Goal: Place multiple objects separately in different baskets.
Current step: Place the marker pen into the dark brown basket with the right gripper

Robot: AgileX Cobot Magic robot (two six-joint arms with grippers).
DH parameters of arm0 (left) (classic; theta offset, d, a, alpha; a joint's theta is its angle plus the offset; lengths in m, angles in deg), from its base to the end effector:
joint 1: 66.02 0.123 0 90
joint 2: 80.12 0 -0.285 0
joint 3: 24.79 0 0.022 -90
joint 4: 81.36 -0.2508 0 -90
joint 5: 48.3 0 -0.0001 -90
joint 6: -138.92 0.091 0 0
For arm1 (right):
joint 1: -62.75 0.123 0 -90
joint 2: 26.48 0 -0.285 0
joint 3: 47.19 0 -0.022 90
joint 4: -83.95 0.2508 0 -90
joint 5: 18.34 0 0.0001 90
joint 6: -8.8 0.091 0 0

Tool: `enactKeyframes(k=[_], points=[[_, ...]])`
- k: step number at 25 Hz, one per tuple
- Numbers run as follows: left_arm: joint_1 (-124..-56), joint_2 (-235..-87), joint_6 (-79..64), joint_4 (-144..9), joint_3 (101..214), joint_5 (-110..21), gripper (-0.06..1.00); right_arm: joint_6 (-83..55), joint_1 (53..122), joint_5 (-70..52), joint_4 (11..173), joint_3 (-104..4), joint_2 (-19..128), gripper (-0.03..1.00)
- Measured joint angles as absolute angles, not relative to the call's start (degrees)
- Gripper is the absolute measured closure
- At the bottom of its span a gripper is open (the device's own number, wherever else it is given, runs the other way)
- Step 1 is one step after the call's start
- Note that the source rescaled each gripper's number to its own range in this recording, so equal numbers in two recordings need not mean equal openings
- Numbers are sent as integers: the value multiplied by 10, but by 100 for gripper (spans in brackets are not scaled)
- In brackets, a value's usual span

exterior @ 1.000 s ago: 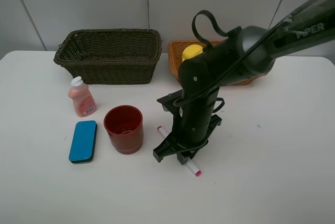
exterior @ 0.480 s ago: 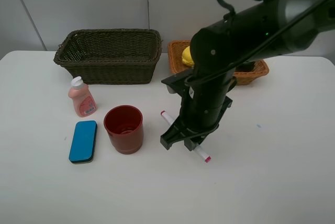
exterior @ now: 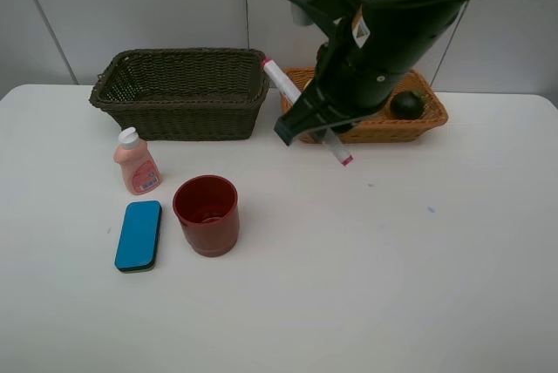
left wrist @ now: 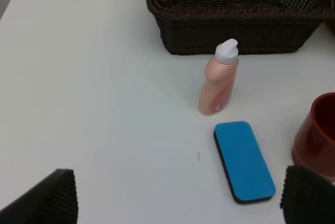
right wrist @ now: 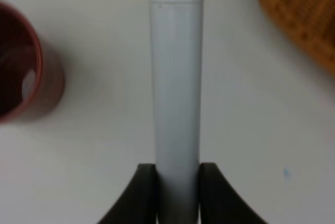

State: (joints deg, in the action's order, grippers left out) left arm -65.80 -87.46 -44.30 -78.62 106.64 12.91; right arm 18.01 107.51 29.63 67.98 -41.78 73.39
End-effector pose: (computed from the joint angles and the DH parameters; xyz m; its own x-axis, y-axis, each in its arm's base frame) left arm -0.0064 -0.0038 0.2767 -0.4566 -0.0808 -0.8860 -0.0027 0.9960 -0.0895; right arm 0.2532 0.2249 0.2801 -0.6097 -0.6440 -0.4622 -0.6391 0.7443 -0.1939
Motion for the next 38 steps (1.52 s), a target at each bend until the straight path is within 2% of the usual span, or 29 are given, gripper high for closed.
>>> enactKeyframes(k=[8,17,28,38], points=[[-658,-875,-443,-786,1066,129,-6,178,1034,174,656,-565,836,97],[-658,-875,-443,-786,1066,129,-6,98,1014,34,657,-677,985,97],[-658,-875,-443,-786,1066,129,-6,93,1003,-135,740,-699,1093,97],[-658,-875,-443,-786,1066,129,-6,93,987,-154,761,-701,1158,97]])
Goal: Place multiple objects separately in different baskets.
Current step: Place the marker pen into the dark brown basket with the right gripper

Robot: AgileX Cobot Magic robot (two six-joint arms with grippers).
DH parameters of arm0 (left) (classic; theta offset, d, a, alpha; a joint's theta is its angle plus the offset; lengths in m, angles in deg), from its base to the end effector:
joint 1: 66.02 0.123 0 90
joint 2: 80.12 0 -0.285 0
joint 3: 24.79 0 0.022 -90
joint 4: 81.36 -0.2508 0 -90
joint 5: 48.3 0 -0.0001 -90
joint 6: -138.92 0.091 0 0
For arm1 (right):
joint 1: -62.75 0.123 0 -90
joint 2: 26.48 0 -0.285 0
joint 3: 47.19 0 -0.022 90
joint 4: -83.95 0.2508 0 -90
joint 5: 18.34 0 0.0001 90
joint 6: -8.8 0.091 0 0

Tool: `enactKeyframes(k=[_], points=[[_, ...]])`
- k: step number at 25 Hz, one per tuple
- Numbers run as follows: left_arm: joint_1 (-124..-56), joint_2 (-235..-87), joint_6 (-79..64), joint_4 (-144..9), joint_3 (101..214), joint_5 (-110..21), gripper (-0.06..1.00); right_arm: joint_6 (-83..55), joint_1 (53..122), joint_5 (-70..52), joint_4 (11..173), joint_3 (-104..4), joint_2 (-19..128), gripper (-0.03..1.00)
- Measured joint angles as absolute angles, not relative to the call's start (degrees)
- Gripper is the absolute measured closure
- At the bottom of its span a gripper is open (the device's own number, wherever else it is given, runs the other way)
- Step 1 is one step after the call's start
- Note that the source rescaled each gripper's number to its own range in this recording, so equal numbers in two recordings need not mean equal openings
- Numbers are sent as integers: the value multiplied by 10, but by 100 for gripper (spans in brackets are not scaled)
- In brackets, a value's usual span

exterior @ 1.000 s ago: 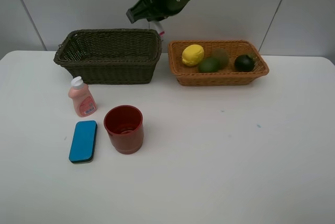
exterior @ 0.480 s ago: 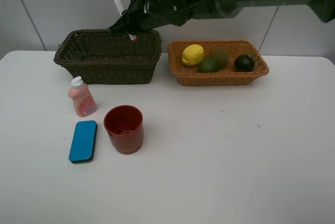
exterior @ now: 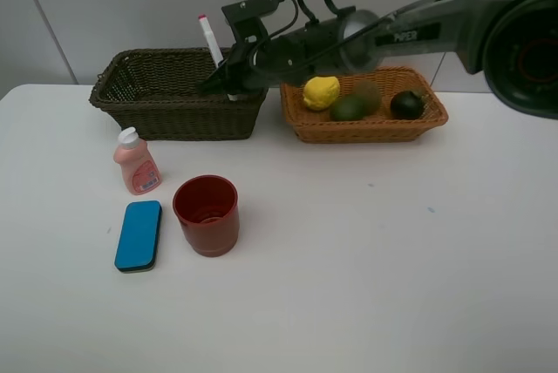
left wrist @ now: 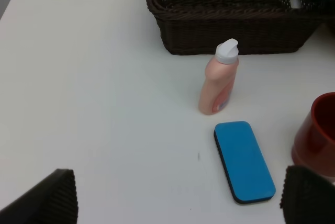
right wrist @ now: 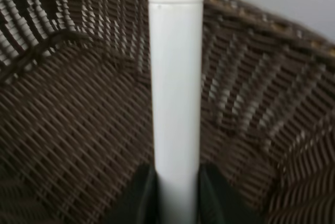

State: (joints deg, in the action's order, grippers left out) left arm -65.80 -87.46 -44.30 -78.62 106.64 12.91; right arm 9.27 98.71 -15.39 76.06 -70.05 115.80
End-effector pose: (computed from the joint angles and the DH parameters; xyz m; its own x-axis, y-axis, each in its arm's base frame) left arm -0.0064 -0.0038 0.2767 -0.4566 -0.0808 -0.8860 -0.0027 0.9960 -0.0895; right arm 0.4306 0.3116 0.1446 -0.3543 -0.4164 -0.8373 -0.6334 0.7656 -0.1127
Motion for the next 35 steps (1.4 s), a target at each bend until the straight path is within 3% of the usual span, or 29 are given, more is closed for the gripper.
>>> enactKeyframes(k=[19,20,22,25,27,30,35], points=[[-658,-875,-443,-786,1066,129,-6,93,987,-152,761,-701,1168,96],[-658,-875,-443,-786,1066,129,-6,93,987,-151,761,-701,1168,93],[-658,-875,-443,-786,1066,129,-6,93,987,-149,761,-701,1168,75],[-658,-875,-443,-786,1066,129,-6,93,986,-155,761,-702,1168,25],[-658,-875,-443,-786,1066,129,-6,93,984,-158,762,-702,1168,7],[-658,-875,-443,-786,1066,129,-6,93,984,-158,763,-702,1168,0],[-658,-875,-443,-786,1066,129,-6,94,984,-158,763,-702,1168,-2]])
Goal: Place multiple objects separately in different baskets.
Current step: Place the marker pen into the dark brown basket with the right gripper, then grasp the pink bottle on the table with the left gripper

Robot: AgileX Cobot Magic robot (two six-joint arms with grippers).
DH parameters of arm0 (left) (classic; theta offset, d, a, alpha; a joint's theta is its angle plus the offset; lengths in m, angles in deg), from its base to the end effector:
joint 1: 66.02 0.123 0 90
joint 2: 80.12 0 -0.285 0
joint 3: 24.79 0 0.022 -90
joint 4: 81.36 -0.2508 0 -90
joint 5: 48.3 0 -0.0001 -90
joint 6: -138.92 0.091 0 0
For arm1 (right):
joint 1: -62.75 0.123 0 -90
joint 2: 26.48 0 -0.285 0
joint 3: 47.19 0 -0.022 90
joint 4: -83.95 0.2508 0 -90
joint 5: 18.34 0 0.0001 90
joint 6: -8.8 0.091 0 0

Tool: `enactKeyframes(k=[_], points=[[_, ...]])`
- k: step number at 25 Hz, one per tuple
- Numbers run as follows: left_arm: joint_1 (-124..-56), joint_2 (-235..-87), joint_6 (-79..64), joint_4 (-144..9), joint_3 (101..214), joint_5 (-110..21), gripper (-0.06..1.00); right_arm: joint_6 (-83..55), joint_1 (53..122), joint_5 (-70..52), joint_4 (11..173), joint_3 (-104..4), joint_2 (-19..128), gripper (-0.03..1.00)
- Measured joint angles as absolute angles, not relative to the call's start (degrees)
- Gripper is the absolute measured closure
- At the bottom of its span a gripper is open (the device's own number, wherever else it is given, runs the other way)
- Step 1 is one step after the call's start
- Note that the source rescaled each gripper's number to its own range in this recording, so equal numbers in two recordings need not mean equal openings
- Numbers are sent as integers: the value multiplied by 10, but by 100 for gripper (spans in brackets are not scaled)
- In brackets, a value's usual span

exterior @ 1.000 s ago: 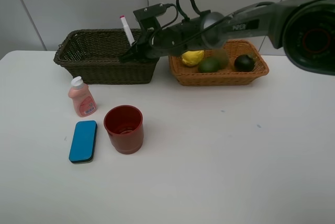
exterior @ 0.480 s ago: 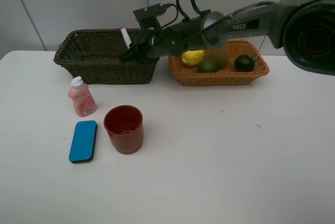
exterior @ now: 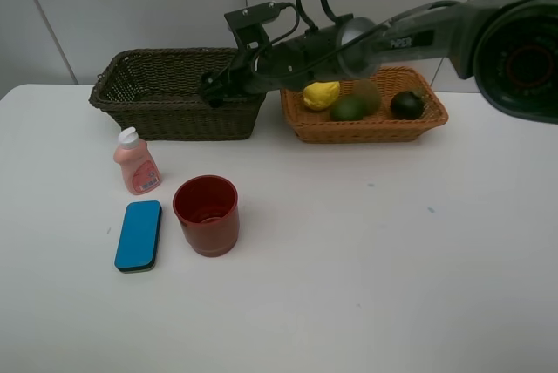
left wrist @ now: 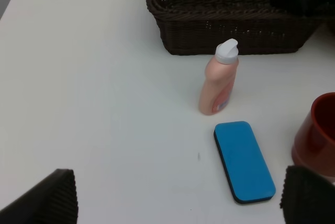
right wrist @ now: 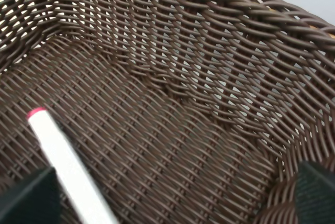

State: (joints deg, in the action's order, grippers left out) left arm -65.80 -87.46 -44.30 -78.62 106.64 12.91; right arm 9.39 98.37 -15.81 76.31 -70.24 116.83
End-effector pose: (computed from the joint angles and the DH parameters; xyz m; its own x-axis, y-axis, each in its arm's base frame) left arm -0.0064 -0.0038 0.2767 -0.4566 -0.0808 -0.8860 -0.0027 0.9960 -0.0895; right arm 0.4334 0.3098 0.1366 -0.3657 -0.4129 -0.8341 -0.6280 0.7710 -0.1063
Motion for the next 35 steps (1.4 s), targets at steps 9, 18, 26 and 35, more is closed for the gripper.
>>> enactKeyframes(k=[9,18,26,35], points=[[-658,-875,-443,-786,1066,129,-6,94,984,-158,763,-702,1167,-2],[-658,-875,-443,-786,1066,129,-6,93,987,-40,761,-702,1111,-3],[-658,-875,-443,-786,1066,129,-6,93,987,88,761,-702,1002,-3],[-658,-875,-443,-786,1066,129,-6,93,987,276,760,-702,893,-3]])
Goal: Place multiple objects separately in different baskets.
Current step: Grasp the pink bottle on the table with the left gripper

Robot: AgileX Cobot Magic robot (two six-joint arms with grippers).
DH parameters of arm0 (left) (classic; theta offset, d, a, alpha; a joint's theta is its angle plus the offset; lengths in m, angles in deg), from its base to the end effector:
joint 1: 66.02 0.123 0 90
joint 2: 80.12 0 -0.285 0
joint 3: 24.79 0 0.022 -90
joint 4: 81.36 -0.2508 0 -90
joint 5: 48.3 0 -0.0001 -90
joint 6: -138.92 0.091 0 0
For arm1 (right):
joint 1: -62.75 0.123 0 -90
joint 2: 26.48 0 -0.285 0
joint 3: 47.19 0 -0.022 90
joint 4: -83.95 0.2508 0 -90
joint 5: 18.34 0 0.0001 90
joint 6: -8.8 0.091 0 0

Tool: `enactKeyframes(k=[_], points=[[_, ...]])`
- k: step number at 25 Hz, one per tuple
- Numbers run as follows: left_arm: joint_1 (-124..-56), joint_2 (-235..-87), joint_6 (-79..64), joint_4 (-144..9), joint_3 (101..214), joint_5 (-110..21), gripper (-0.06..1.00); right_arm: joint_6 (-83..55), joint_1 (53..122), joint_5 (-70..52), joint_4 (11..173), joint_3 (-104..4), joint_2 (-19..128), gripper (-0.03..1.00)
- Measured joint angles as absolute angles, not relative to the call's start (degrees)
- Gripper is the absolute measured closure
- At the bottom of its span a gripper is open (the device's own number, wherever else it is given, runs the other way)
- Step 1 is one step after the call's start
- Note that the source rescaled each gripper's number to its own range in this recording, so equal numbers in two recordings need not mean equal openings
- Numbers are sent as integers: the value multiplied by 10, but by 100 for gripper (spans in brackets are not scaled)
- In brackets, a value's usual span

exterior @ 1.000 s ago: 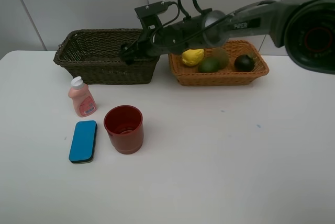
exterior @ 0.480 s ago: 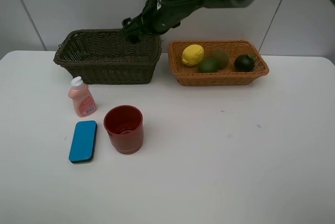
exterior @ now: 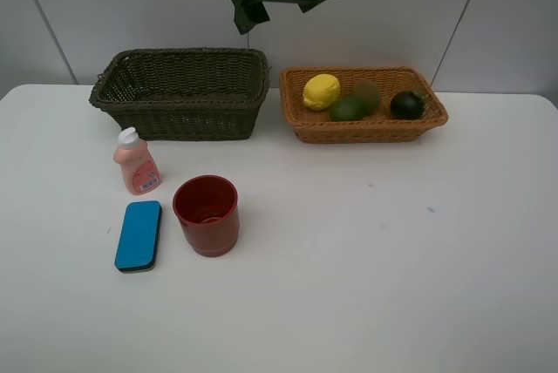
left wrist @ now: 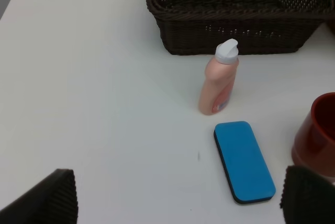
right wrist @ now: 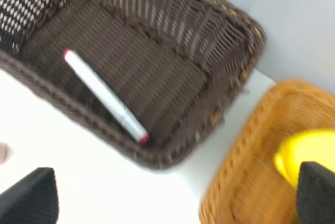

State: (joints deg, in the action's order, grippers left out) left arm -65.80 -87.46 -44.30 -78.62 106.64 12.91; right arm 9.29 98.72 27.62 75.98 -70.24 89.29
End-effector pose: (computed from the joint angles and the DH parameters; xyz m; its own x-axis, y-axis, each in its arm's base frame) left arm -0.0064 -0.0038 0.2767 -0.4566 -0.0808 -0.8860 -0.0027 0.9960 -0.0895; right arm 0.3578 0.2485 0.3220 -0.5560 -0.5121 -0.6547 -0.5823 0.8021 -0.1329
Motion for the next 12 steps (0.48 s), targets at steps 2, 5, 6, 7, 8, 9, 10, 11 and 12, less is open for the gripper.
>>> enactKeyframes(k=[2,5,6,7,8,9,10,11,12], points=[[-658,-875,-443,-786,1066,129,-6,93,988,317,760,-702,870,-3],[-658,-875,-443,-786,1066,129,-6,93,988,377,760,-702,840,-3],[-658,-875,-443,-786,1066,129,-6,93,988,397,760,-702,829,-3],[-658,-875,-443,-786,1066,129,-6,93,988,416,760,-702,818,-3],[-658,-875,-443,-786,1066,129,-6,93,988,434,760,-702,809,-3],[-658,-875,-443,-786,1066,129,-6,93,988,446,760,-699,797,-3],[-658,-875,-443,-786,1066,129,-6,93,988,457,760,-694,784,-3],[-658,-875,-443,-786,1066,129,-6,93,988,467,760,-686,771,-3],[-658,-875,-443,-786,1066,129,-6,93,988,473,761,-674,755,-3]])
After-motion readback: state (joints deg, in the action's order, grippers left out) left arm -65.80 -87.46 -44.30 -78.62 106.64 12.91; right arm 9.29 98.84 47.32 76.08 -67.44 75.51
